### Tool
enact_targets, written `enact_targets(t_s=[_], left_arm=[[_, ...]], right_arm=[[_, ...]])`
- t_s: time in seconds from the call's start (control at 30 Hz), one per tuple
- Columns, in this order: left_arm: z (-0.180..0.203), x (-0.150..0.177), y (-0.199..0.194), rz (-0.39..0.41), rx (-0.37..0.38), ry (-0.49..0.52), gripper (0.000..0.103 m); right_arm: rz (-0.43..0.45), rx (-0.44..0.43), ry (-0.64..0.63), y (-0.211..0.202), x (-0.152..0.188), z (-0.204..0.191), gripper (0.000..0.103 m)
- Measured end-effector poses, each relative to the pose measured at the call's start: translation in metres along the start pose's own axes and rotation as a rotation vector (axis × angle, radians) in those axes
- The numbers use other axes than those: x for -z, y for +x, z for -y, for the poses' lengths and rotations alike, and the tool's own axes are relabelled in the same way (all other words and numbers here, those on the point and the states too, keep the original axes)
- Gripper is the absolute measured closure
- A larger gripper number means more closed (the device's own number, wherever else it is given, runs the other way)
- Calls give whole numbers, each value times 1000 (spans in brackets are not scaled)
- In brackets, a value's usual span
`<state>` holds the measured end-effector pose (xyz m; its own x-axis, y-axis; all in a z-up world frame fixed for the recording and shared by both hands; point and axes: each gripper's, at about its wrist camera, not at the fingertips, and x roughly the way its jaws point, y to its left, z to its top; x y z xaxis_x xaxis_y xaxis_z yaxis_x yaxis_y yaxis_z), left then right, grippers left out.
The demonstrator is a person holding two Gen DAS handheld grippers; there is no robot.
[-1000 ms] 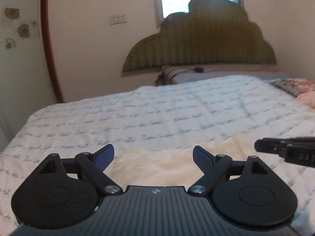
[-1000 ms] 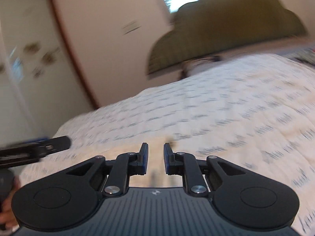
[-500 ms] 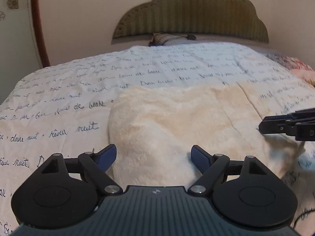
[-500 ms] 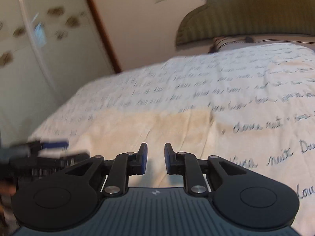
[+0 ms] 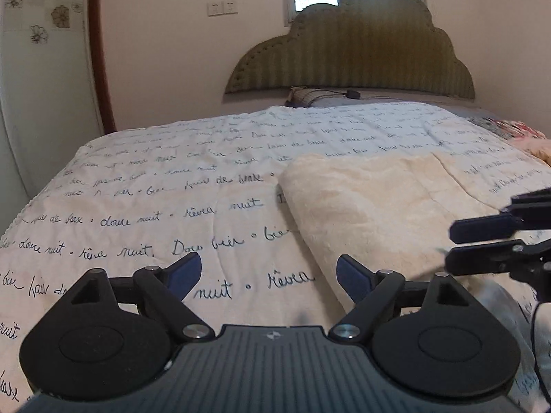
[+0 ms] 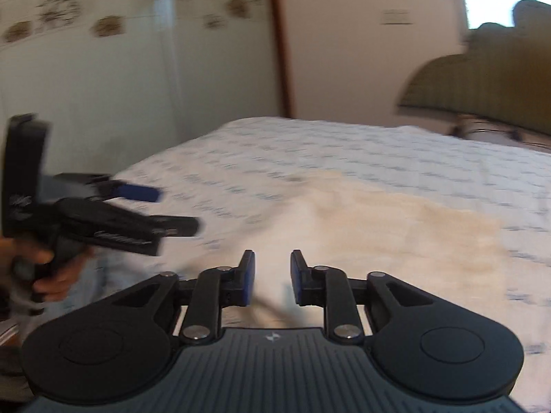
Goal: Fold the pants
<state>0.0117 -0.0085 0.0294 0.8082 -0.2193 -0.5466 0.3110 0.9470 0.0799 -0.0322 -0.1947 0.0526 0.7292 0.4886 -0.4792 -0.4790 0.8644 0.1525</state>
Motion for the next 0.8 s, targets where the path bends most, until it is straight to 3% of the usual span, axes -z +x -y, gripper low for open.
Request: enact_targets(t_s=[0.03, 0.1, 0.17, 0.23, 0.27, 0.33, 0.4, 0.6, 0.67, 0.73, 0.8], left_arm=[[3, 5, -4, -12, 23, 44, 15], [19, 15, -8, -12, 45, 161, 15], [38, 25, -9, 13, 43, 274, 15], [53, 30, -2, 25, 19, 321, 15], [57, 30, 4, 23, 13, 310, 15], [60, 27, 17, 3, 25, 244, 15], [60, 23, 29, -21, 17, 190, 16], [77, 21, 36, 15, -110, 272, 16], [64, 17, 35, -8, -112, 174, 15], [39, 15, 36, -58, -66, 14, 14], [24, 17, 36, -88, -43, -85, 14]], right_arm=[[-3, -33, -2, 2, 2, -8, 56], [-6, -19, -33, 0, 8, -21, 34], [-8, 65, -91, -5, 16, -27, 33], [-24, 162, -126, -8, 22, -27, 33], [-22, 208, -128, -10, 23, -26, 33], [-19, 273, -105, -13, 27, -22, 22], [-15, 297, -73, -13, 30, -18, 16], [-27, 360, -69, -7, 37, -13, 15], [-25, 372, -61, -7, 38, -10, 15], [-43, 397, -56, -7, 40, -5, 15], [-66, 429, -56, -8, 45, 1, 15]])
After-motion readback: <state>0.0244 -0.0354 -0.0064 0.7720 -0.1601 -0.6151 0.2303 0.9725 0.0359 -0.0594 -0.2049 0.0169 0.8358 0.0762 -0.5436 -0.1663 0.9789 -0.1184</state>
